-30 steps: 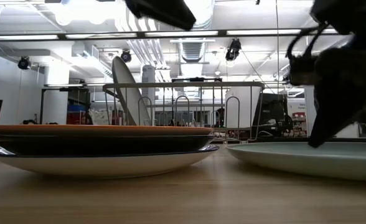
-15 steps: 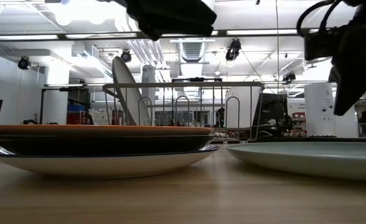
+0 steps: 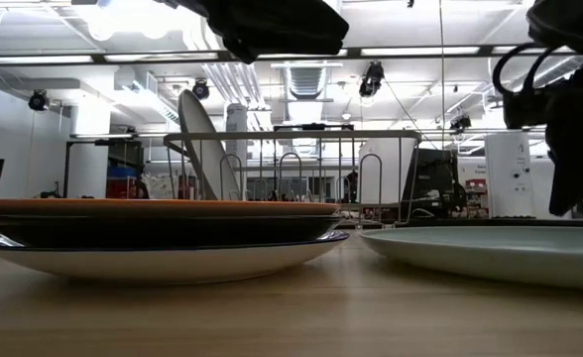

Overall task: Sort dishes
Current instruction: Put the light blue plate in the dish rack

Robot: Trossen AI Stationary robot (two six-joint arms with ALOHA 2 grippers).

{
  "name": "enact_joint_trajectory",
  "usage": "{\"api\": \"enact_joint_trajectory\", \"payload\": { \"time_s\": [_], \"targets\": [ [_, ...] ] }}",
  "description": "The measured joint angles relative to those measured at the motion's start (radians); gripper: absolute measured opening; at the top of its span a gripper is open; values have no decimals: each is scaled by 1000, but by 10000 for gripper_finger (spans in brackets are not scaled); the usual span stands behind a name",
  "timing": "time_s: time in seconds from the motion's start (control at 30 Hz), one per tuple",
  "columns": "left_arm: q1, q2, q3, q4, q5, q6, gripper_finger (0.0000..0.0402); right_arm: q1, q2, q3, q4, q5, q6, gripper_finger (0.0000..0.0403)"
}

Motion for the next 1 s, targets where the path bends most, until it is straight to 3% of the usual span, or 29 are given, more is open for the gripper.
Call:
{"api": "enact_joint_trajectory", "payload": {
  "time_s": [0.37, 0.57, 0.8, 1.0],
  "targets": [
    [3, 5, 0, 11, 0, -47, 152, 0, 134, -13, 92, -53, -25, 168],
    [3, 100, 1, 114, 9, -53, 152, 0, 191, -16, 178, -50, -60, 154],
    [3, 195, 0, 287, 12, -56, 152, 0, 224, -18, 221, -30, -67, 117],
    [2, 192, 7, 290, 12, -54, 152, 0, 218, -21, 221, -4, -107, 50]
  ]
}}
